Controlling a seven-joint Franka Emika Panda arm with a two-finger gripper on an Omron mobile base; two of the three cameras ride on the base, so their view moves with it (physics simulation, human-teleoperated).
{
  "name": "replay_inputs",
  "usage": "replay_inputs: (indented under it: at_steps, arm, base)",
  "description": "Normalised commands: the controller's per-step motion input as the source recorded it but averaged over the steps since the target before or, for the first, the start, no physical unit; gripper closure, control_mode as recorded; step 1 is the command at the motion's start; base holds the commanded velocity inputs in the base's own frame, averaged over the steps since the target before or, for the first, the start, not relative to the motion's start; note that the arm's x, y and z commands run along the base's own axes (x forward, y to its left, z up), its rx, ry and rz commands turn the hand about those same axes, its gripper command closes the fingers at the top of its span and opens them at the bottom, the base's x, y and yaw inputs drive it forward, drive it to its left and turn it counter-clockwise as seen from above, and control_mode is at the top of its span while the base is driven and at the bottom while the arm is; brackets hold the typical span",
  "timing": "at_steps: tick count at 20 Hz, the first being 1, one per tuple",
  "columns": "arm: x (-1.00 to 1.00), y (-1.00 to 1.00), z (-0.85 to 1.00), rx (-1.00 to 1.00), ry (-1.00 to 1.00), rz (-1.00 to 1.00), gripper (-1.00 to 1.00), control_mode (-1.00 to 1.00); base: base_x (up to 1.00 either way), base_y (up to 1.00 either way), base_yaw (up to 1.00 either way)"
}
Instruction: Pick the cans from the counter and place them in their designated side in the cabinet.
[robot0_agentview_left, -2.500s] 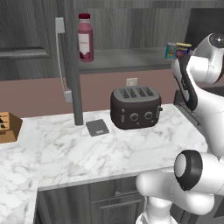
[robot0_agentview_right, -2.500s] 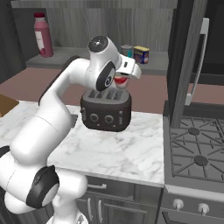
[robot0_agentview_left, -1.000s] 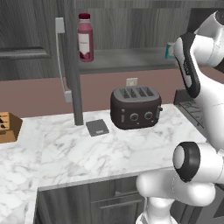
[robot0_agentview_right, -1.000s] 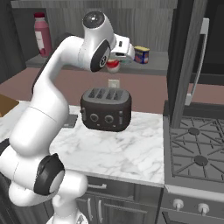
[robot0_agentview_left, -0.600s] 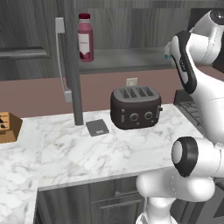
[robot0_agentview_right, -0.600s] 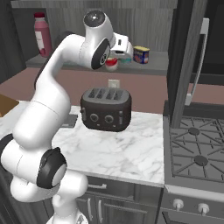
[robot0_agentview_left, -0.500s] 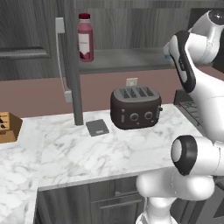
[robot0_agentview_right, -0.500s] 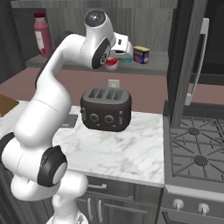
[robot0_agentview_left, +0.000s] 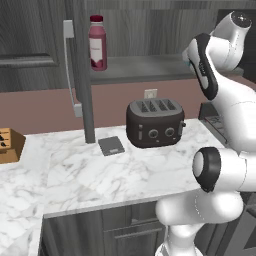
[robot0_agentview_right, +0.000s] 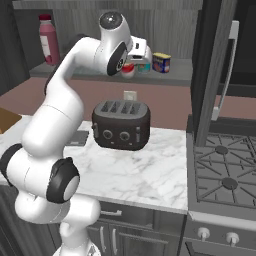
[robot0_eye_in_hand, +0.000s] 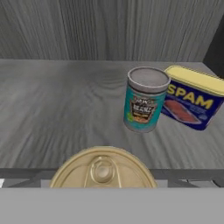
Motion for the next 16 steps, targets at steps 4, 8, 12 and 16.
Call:
replay_inputs:
  at_steps: [4,8,12,16]
  arm:
    - [0.2,0.01,0.0,0.0,0.03,0.0,1.0,-1.0]
    - [0.22,0.02,0.0,0.0,0.07,0.0,1.0,-1.0]
    - [0.26,0.04,0.0,0.0,0.11,0.0,1.0,-1.0]
    - [0.25,0.03,0.0,0.0,0.11,0.0,1.0,-1.0]
  base:
    - [0.0,0.0,0.0]
    - [0.0,0.0,0.0]
    - [0.0,0.0,0.0]
    - [0.0,0.0,0.0]
